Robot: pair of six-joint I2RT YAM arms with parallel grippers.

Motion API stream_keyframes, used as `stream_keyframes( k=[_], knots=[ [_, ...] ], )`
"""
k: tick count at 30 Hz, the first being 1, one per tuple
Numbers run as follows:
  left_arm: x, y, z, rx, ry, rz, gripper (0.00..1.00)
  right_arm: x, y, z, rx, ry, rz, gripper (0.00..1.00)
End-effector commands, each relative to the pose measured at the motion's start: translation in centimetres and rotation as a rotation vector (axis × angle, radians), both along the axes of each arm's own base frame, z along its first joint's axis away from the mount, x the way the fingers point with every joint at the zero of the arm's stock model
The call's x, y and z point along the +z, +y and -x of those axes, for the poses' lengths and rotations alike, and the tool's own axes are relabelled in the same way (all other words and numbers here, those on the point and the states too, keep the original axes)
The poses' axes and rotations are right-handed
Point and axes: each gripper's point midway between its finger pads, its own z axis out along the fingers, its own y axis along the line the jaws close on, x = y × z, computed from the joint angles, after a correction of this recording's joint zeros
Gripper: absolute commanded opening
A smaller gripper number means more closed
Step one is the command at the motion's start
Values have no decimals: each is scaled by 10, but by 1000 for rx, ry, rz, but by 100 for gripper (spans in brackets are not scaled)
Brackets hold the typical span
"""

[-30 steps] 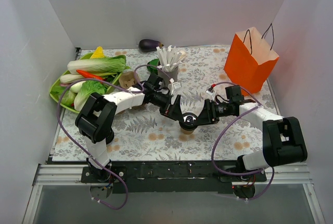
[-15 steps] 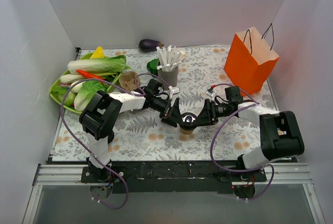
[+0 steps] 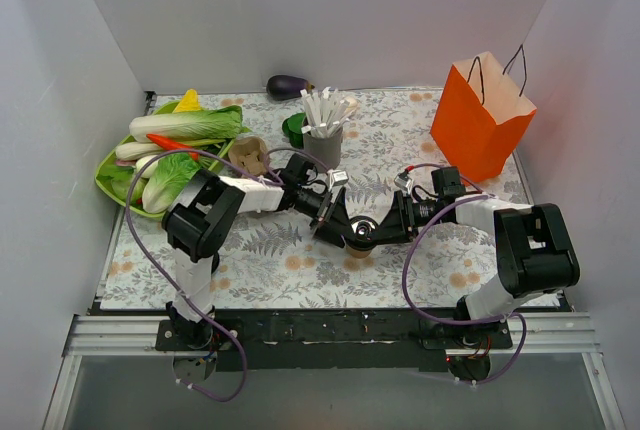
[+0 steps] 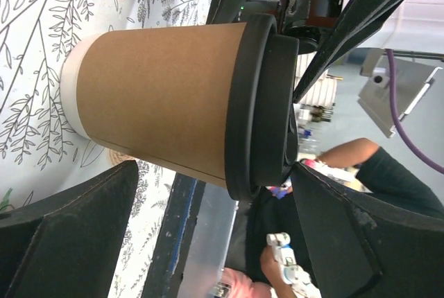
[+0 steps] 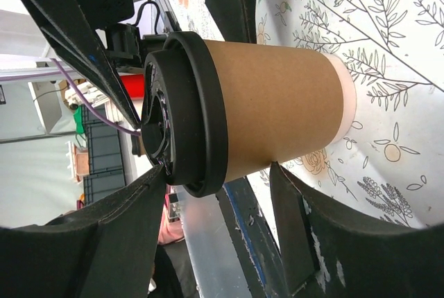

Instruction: Pack the takeout coffee

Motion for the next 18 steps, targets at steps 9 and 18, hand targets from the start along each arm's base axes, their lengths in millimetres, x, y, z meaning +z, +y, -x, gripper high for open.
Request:
stream_keyframes(
  k=[9, 18],
  knots=[
    [-53, 2, -8, 67, 46, -139, 89, -50, -17, -21, -61, -80, 219, 66],
    [-69, 6, -5, 57, 110, -109, 86, -59, -18, -31, -67, -67, 247, 65]
  ],
)
